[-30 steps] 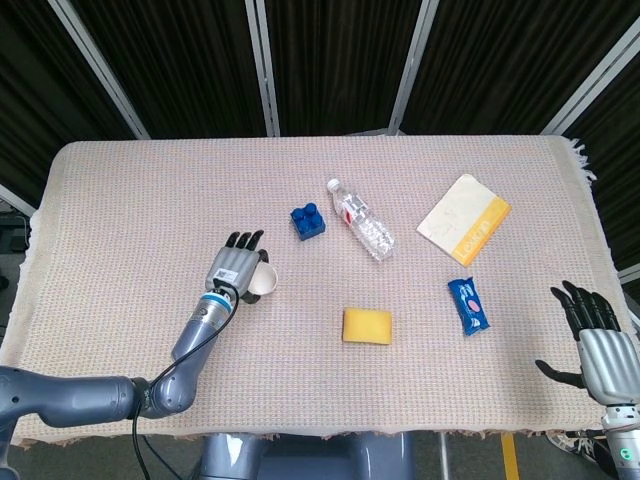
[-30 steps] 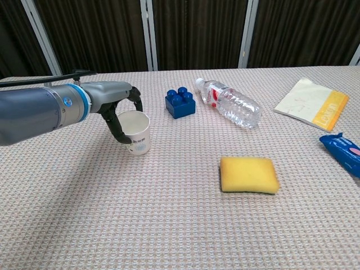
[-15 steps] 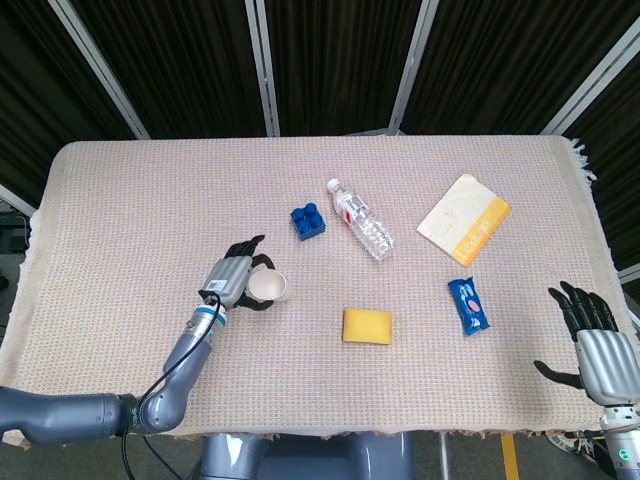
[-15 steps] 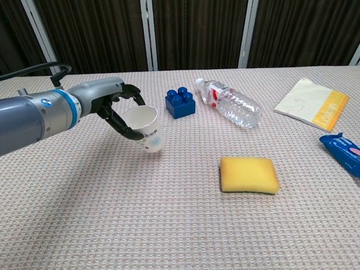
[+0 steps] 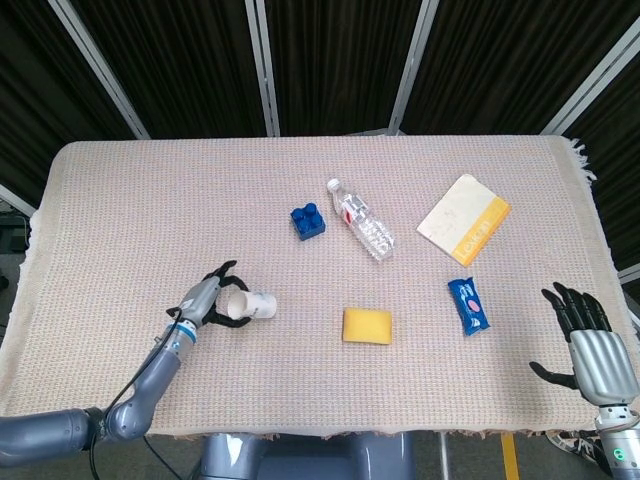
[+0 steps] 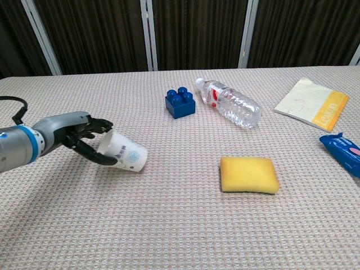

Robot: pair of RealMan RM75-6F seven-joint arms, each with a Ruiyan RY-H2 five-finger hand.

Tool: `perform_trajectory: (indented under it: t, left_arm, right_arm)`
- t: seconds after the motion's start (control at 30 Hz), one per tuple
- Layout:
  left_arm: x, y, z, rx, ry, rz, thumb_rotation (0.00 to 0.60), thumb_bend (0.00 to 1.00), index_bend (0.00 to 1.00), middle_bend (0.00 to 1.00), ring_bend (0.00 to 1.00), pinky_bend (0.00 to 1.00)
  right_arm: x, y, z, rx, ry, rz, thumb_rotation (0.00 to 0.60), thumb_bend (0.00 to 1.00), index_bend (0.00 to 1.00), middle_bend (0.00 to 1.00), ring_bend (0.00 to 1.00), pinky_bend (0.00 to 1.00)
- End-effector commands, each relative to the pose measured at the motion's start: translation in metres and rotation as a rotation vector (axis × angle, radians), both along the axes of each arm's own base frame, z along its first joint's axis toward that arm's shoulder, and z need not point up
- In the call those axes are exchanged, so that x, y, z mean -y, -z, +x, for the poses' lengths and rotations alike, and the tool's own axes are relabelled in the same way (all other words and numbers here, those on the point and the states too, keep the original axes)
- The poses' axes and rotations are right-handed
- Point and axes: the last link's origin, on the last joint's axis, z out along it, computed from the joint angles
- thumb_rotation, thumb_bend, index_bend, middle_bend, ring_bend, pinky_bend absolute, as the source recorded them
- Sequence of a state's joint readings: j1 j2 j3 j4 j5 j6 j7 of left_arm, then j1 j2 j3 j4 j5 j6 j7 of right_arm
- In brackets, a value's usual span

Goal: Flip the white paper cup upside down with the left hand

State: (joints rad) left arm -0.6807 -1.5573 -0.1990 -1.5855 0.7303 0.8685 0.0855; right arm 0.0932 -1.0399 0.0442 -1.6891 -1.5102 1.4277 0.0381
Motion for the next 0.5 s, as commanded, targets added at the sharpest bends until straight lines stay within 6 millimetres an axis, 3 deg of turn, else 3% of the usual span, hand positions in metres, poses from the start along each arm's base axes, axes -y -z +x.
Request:
perform_trajectory:
  t: [0.03,0.1,0.17,0.27,0.5]
  left_arm:
    - [-0.002,-0.011,-0.015,-0.065,0.005,-0.002,0.6,0.14,0.38,0.0,0.0,0.0]
    - [-0.004,-0.018,-0.018,-0.104,0.017,-0.005,0.6,0.14,0.33,0.0,0.0,0.0]
    - [-0.006,-0.024,-0.017,-0.128,0.029,-0.012,0.6,0.14,0.19,0.0,0.0,0.0]
    - [-0.01,-0.034,-0.008,-0.15,0.056,-0.003,0.6,0.14,0.08,0.0,0.0,0.0]
    - [-0.017,-0.042,0.029,-0.228,0.139,0.035,0.6,0.14,0.08,0.0,0.0,0.0]
  right_arm:
    - [0.0,0.0,0.0,0.0,-0.002,-0.001,0.6,0.04,0.06,0.0,0.0,0.0]
    - [0.0,0.0,0.001,0.001,-0.005,-0.005,0.6,0.04,0.06,0.0,0.0,0.0]
    - [0.0,0.0,0.002,0.002,-0.009,-0.009,0.6,0.04,0.06,0.0,0.0,0.0]
    - [-0.001,0.001,0.003,0.003,-0.012,-0.006,0.6,0.04,0.06,0.0,0.0,0.0]
    - [-0.001,0.002,0.004,0.007,-0.019,-0.006,0.6,0.04,0.06,0.0,0.0,0.0]
